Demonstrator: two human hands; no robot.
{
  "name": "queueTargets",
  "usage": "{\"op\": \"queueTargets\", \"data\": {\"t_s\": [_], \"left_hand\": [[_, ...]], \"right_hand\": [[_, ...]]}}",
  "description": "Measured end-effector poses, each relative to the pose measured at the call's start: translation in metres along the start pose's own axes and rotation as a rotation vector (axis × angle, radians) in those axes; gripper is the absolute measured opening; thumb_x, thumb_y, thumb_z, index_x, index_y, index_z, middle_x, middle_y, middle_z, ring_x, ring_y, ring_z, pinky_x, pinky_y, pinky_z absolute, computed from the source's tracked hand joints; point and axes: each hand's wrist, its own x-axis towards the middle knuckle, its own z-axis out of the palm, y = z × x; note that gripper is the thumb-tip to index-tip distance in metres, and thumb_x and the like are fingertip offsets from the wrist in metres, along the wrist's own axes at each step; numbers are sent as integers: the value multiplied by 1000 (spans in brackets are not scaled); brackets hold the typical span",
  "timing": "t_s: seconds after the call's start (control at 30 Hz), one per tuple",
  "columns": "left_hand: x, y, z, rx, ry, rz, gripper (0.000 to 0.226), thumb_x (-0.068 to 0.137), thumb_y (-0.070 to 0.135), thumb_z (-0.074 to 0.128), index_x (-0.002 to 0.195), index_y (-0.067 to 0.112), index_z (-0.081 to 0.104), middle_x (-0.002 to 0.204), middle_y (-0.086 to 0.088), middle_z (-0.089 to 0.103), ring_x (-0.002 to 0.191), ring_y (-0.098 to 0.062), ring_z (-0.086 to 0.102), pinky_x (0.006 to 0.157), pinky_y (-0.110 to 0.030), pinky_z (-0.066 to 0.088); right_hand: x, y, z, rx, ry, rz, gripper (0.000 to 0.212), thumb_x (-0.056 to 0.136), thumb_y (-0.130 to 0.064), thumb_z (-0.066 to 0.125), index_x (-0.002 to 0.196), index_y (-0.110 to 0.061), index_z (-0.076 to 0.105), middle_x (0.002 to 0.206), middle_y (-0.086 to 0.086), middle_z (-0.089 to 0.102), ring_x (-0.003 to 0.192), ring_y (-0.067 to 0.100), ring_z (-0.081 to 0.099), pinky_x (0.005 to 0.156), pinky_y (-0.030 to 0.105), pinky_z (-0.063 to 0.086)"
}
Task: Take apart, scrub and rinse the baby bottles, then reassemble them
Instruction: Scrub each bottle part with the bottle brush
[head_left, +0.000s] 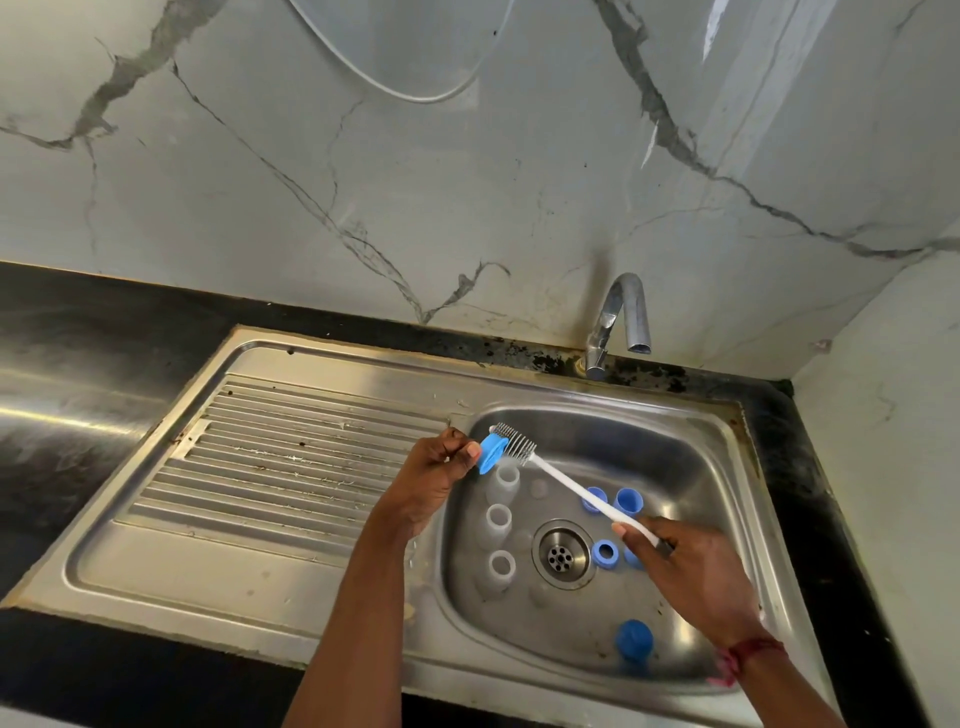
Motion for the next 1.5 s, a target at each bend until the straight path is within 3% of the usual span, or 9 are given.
{"op": "queueTargets", "data": {"t_s": [0.13,0.23,0.4,0.57,0.67,0.93,1.13,1.37,1.5], "left_hand": [[0,-1,0,-209,-1,-8,22,86,36,69,67,25,72,70,13,55,71,-1,50,71,-19,40],[1,-5,-1,-341,33,-31,42,61,61,86,70,21,74,71,10,56,78,-11,47,70,-23,37],[0,-2,7,-456,69,-93,53,40,62,94,75,24,80,81,9,72,87,-10,58,76,-24,41],[1,-2,15,-535,116,-86,53,39,59,96,73,21,79,80,5,68,80,-8,56,68,-21,40],[1,-1,20,-562,133,-98,53,40,59,95,74,22,79,81,6,64,81,-8,49,68,-24,32],[-2,7,25,-579,133,-134,56,29,63,95,70,29,79,84,16,71,91,-3,58,79,-31,34],[0,8,25,-573,162,-111,57,32,63,95,75,29,80,87,14,72,91,-3,61,88,-37,36],[-1,5,20,-529,175,-85,54,34,60,95,74,27,81,82,12,74,82,-1,67,74,-19,52],[-5,14,18,-455,194,-107,11,73,29,75,64,26,79,71,11,73,77,-3,65,60,-13,51]], "right_hand": [[-1,0,5,9,5,-44,32,86,-60,59,71,-34,71,48,-12,51,43,10,49,42,16,35],[-1,-3,7,51,-14,-51,37,84,-61,59,68,-30,71,45,-10,46,40,9,43,42,15,31],[-2,-4,7,63,-71,-8,48,81,-71,50,70,-29,70,47,-9,47,42,8,42,44,16,34],[0,-6,4,69,-108,38,46,83,-69,52,57,-32,59,45,-9,48,39,8,44,44,21,42],[2,-7,1,42,-101,35,51,82,-71,50,54,-29,57,43,-9,44,40,9,41,45,15,32],[5,-11,-3,59,-147,48,56,81,-70,50,53,-21,55,42,-8,36,40,8,34,45,17,35],[4,-15,-5,43,-167,44,49,84,-64,57,52,-27,57,40,-10,39,41,9,38,49,16,38],[2,-21,-2,-9,-151,36,59,75,-79,44,61,-26,64,42,-8,40,42,8,39,47,17,35],[2,-20,-2,-4,-149,14,59,75,-81,43,58,-27,61,43,-9,42,41,8,41,46,18,36]]}}
